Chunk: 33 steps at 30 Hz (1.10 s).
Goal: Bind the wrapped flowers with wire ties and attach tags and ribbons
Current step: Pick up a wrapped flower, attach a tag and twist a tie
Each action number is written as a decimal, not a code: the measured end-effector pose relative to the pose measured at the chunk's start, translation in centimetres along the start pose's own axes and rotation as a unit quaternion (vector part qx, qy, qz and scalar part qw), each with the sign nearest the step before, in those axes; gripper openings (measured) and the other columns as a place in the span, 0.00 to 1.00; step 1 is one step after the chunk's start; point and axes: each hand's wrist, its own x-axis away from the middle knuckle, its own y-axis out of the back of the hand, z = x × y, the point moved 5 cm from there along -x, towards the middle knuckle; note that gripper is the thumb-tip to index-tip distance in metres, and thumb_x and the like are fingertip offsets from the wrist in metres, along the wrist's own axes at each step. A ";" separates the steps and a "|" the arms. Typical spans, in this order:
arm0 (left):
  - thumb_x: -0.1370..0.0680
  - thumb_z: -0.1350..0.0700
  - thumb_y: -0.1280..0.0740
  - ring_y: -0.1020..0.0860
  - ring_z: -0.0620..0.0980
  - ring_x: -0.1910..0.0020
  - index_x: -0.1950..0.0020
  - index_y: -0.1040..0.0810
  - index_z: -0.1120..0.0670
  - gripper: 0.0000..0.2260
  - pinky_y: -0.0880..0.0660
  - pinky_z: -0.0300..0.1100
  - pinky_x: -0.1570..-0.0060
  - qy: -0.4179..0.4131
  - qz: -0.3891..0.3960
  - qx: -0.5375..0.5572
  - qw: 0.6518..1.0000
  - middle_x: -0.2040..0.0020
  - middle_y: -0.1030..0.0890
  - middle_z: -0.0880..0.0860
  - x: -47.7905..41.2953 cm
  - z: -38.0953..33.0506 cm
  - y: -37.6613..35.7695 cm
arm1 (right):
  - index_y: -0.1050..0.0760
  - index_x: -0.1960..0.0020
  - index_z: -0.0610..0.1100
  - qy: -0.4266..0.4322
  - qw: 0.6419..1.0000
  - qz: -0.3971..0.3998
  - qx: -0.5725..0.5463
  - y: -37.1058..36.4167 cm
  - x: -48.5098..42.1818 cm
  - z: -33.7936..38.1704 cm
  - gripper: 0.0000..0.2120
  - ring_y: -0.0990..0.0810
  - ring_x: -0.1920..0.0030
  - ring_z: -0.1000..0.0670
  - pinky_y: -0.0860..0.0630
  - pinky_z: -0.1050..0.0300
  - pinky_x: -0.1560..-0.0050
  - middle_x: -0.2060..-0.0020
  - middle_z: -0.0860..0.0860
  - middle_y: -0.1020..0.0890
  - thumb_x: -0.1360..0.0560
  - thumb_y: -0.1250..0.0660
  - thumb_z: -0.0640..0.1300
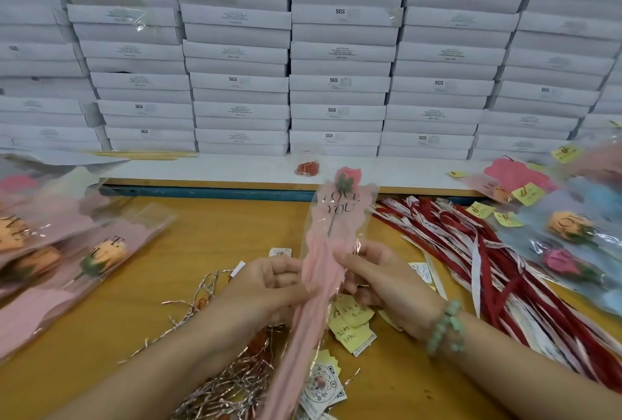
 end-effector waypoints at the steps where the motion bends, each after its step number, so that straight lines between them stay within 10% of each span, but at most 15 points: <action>1: 0.28 0.64 0.28 0.16 0.55 0.56 0.44 0.20 0.62 0.13 0.17 0.47 0.53 -0.003 0.002 0.010 1.000 0.49 0.15 0.61 0.0 0.0 0.0 | 0.23 0.54 0.44 0.003 1.000 0.009 -0.015 -0.1 0.0 0.0 0.04 0.30 0.75 0.54 0.35 0.65 0.77 0.73 0.49 0.25 0.23 0.32 0.45; 9: 0.36 0.61 0.24 0.16 0.61 0.53 0.41 0.30 0.61 0.27 0.17 0.50 0.54 -0.037 -0.059 0.060 0.996 0.51 0.15 0.62 -0.1 0.2 0.5 | 0.23 0.54 0.42 -0.019 0.992 0.093 -0.081 -1.2 0.3 0.1 0.11 0.22 0.70 0.56 0.30 0.66 0.76 0.67 0.49 0.21 0.34 0.27 0.43; 21: 0.26 0.59 0.31 0.20 0.64 0.43 0.39 0.27 0.64 0.18 0.18 0.50 0.49 -0.016 0.007 0.146 0.989 0.44 0.19 0.67 -0.4 0.6 0.1 | 0.25 0.51 0.42 -0.015 0.993 0.100 -0.067 -0.9 0.4 0.2 0.10 0.22 0.69 0.57 0.27 0.67 0.75 0.65 0.48 0.22 0.31 0.29 0.41; 33: 0.34 0.59 0.23 0.16 0.53 0.52 0.54 0.16 0.53 0.10 0.19 0.38 0.65 0.033 0.039 0.145 0.988 0.47 0.16 0.63 -0.2 0.9 -0.3 | 0.24 0.50 0.39 0.009 0.994 0.093 -0.051 -1.0 0.5 0.2 0.13 0.19 0.66 0.55 0.23 0.65 0.72 0.58 0.45 0.20 0.32 0.28 0.41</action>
